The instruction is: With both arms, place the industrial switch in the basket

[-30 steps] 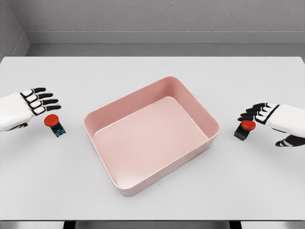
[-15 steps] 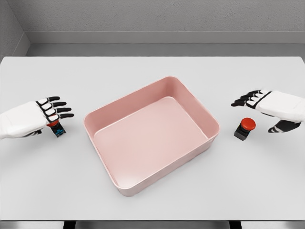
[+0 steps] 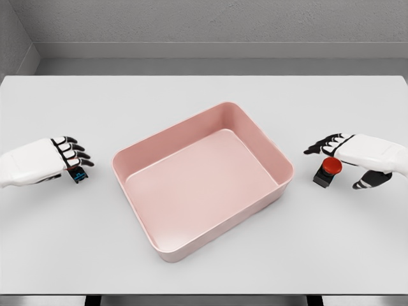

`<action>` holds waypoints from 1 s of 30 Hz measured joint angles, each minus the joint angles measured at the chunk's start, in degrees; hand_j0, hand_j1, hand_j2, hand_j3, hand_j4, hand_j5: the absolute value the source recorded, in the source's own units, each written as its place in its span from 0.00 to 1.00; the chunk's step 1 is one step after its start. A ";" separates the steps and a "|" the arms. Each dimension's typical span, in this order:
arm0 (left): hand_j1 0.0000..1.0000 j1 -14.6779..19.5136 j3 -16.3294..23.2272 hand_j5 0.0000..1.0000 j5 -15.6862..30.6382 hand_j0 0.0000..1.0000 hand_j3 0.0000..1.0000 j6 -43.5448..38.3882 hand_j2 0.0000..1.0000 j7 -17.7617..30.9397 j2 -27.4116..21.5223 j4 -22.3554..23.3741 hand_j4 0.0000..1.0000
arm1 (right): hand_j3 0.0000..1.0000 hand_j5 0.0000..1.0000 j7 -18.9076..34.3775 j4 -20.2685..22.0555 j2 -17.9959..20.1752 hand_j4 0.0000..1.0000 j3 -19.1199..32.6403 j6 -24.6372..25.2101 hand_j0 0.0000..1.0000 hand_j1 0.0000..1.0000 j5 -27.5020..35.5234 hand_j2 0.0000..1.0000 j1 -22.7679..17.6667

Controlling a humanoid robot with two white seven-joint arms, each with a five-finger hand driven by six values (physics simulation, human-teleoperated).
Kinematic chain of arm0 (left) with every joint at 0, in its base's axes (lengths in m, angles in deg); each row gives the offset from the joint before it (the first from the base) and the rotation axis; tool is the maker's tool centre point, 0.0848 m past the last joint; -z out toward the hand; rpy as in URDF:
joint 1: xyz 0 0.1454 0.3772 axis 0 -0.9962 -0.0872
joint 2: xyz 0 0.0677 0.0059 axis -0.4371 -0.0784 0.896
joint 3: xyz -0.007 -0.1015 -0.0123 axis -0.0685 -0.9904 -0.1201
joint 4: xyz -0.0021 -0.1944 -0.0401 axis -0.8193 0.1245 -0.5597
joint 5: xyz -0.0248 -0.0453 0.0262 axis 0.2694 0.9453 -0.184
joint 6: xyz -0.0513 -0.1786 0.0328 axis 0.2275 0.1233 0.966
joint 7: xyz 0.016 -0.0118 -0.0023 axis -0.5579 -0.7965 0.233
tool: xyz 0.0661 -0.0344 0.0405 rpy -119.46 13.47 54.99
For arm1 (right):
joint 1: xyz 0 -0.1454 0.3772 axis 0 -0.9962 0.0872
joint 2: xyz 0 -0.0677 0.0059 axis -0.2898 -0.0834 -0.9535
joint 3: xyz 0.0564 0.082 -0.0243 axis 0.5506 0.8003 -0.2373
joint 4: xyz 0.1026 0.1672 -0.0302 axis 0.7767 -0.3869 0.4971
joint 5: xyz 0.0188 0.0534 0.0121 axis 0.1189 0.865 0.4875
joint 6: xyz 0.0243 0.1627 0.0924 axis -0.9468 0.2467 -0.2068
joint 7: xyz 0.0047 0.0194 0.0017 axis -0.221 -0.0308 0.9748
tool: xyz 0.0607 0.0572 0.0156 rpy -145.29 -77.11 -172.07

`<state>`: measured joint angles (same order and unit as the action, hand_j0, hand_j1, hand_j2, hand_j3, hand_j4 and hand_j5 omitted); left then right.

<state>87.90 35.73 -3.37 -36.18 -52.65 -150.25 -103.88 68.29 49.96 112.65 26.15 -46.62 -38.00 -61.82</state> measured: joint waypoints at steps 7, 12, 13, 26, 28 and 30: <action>0.49 0.09 -0.05 0.49 0.27 0.49 0.49 0.07 0.49 1.34 -0.04 -0.09 0.49 | 1.00 1.00 0.00 -0.51 -0.01 1.00 -1.46 0.57 1.00 1.00 0.01 1.00 -0.09; 0.37 0.09 -0.06 0.37 0.17 0.37 0.37 0.04 0.37 1.51 -0.07 -0.15 0.37 | 1.00 1.00 0.00 -2.06 0.00 1.00 -2.12 0.62 1.00 1.00 0.00 1.00 -0.18; 0.35 0.09 -0.06 0.35 0.14 0.35 0.35 0.03 0.35 1.52 -0.06 -0.15 0.35 | 1.00 1.00 0.00 -2.35 -0.01 1.00 -2.20 0.62 1.00 1.00 -0.02 1.00 -0.18; 0.19 1.32 -0.08 0.19 0.46 0.19 0.19 0.03 0.19 1.36 -0.08 -0.15 0.19 | 1.00 1.00 0.00 -2.16 -1.31 1.00 -5.50 1.99 1.00 1.00 -0.12 1.00 4.75; 0.19 1.85 -0.11 0.19 0.43 0.19 0.19 0.00 0.19 1.24 -0.08 -0.11 0.19 | 1.00 1.00 0.00 -2.19 -1.60 1.00 -6.44 2.41 1.00 1.00 -0.15 1.00 4.75; 0.19 2.64 -0.23 0.19 0.50 0.19 0.19 0.01 0.19 1.16 -0.08 -0.10 0.19 | 1.00 1.00 0.00 -2.24 -1.72 1.00 -7.07 2.65 1.00 1.00 -0.20 1.00 4.75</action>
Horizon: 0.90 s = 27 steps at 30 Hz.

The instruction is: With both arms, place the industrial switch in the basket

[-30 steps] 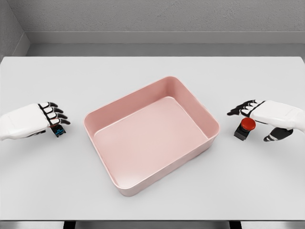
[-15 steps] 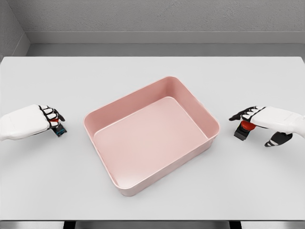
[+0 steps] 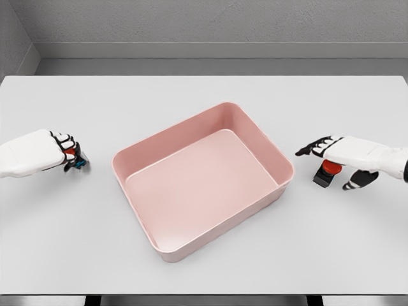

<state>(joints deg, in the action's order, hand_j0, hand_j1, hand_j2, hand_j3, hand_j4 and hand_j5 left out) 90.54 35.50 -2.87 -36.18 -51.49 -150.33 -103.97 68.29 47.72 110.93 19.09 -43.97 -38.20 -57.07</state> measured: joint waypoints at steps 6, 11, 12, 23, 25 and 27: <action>0.19 2.11 -0.58 0.19 0.76 0.19 0.19 -0.01 0.19 -0.07 0.18 0.02 0.19 | 0.80 0.80 0.00 -0.38 -0.09 0.80 -0.67 0.24 0.80 0.80 -0.04 0.80 -0.09; 0.20 3.69 -0.76 0.20 1.43 0.20 0.20 0.01 0.20 -0.10 0.86 -0.06 0.20 | 0.62 0.62 0.00 -0.42 -0.05 0.62 -0.99 0.24 0.62 0.62 -0.05 0.62 -0.09; 0.20 4.22 -0.77 0.20 1.57 0.20 0.20 0.01 0.20 -0.12 0.99 -0.20 0.20 | 0.60 0.60 0.00 -0.39 -0.05 0.60 -1.02 0.25 0.60 0.60 -0.05 0.60 -0.09; 0.19 7.03 -0.97 0.19 3.44 0.19 0.19 -0.04 0.19 -0.17 2.45 -4.79 0.19 | 0.43 0.43 -0.08 -0.30 -0.04 0.43 -1.22 0.33 0.43 0.43 0.04 0.43 -0.18; 0.17 7.21 -0.99 0.17 3.66 0.17 0.17 -0.02 0.17 -0.16 2.47 -5.97 0.17 | 0.43 0.43 -0.13 -0.26 -0.03 0.43 -1.30 0.35 0.43 0.43 0.05 0.43 -0.18; 0.12 7.82 -1.11 0.12 4.10 0.12 0.12 0.01 0.12 -0.11 2.49 -7.19 0.12 | 0.43 0.43 -0.15 -0.25 -0.03 0.43 -1.34 0.35 0.43 0.43 0.04 0.43 -0.18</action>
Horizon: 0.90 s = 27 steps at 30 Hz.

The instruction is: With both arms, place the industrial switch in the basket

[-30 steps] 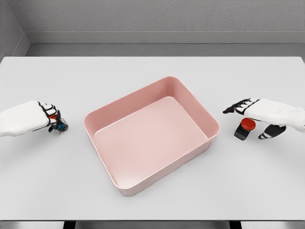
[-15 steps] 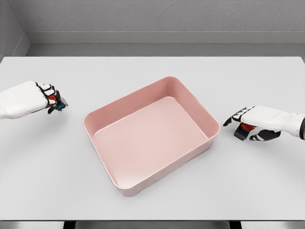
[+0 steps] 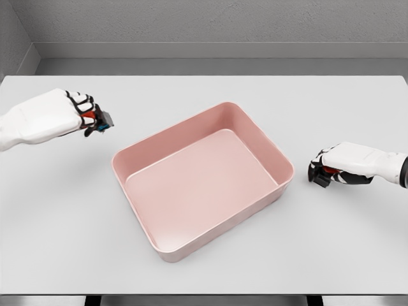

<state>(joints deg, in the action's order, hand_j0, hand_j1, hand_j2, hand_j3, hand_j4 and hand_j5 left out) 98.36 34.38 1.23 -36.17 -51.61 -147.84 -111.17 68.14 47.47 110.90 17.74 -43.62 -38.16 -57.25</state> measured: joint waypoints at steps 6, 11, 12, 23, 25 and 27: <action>0.00 0.97 -0.31 0.00 1.70 0.00 0.00 -0.03 0.00 0.33 0.04 -2.70 0.00 | 0.43 0.43 0.12 0.14 -0.01 0.43 0.14 -0.32 0.43 0.43 -0.03 0.43 0.70; 0.00 1.41 -0.49 0.00 2.13 0.00 0.00 -0.04 0.00 0.42 0.52 -5.27 0.00 | 0.43 0.43 0.13 0.25 0.05 0.43 0.51 -0.33 0.43 0.43 0.16 0.43 1.85; 0.00 1.84 -0.54 0.00 2.24 0.00 0.00 -0.04 0.00 0.43 0.90 -5.85 0.00 | 0.43 0.43 0.13 0.26 0.06 0.43 0.56 -0.29 0.43 0.43 0.21 0.43 1.93; 0.00 1.93 -0.57 0.00 2.12 0.00 0.00 -0.03 0.00 1.12 5.21 -10.06 0.00 | 0.43 0.43 0.15 0.42 0.15 0.43 2.03 -0.47 0.43 0.43 0.65 0.43 4.31; 0.00 1.85 -0.53 0.00 2.02 0.00 0.00 -0.04 0.00 2.06 6.16 -10.36 0.00 | 0.43 0.43 0.15 0.46 0.12 0.43 2.64 -0.64 0.43 0.43 0.68 0.43 4.39; 0.00 1.93 -0.39 0.00 1.80 0.00 0.00 -0.04 0.00 2.61 7.08 -10.64 0.00 | 0.43 0.43 0.15 1.01 0.10 0.43 2.98 -0.59 0.43 0.43 0.65 0.43 4.39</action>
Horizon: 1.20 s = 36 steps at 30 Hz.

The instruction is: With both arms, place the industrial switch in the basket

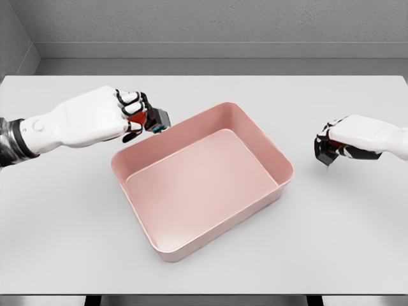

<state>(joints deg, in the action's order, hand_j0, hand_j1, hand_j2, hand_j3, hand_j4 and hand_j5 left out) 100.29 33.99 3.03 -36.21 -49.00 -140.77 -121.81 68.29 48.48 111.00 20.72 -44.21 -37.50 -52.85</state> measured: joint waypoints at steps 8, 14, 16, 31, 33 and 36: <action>0.00 -0.17 0.74 0.00 -2.20 0.00 0.00 0.01 0.00 1.72 4.36 -0.87 0.00 | 0.44 0.44 0.00 1.72 -0.11 0.44 2.44 -0.20 0.44 0.44 0.14 0.44 1.76; 0.01 -0.53 1.58 0.01 -5.49 0.01 0.01 0.02 0.01 2.13 5.43 -1.51 0.01 | 0.44 0.44 0.00 1.89 -0.98 0.44 2.66 -0.28 0.44 0.44 0.18 0.44 4.13; 0.01 -0.79 1.67 0.01 -7.09 0.01 0.01 0.02 0.01 2.21 5.73 -1.58 0.01 | 0.43 0.43 0.00 1.90 -1.42 0.43 2.59 -0.29 0.43 0.43 0.22 0.43 4.57; 0.28 -1.41 1.74 0.28 -13.54 0.28 0.28 0.09 0.28 5.27 8.34 -1.65 0.28 | 0.41 0.41 0.00 1.91 -5.42 0.41 -2.51 -0.40 0.41 0.41 0.32 0.41 11.69; 0.33 -1.67 1.74 0.33 -13.55 0.33 0.33 0.09 0.33 5.83 8.63 -1.65 0.33 | 0.41 0.41 -0.01 1.91 -6.09 0.41 -3.47 -0.43 0.41 0.41 0.33 0.41 13.36; 0.34 -2.37 1.77 0.34 -13.58 0.34 0.34 0.10 0.34 6.39 8.87 -1.65 0.34 | 0.41 0.41 -0.02 1.91 -7.53 0.41 -5.84 -0.43 0.41 0.41 0.35 0.41 16.08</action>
<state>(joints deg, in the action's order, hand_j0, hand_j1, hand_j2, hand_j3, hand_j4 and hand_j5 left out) 97.92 35.77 -10.55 -36.11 -42.61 -131.90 -123.46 68.26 50.39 103.47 14.88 -44.64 -37.15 -36.77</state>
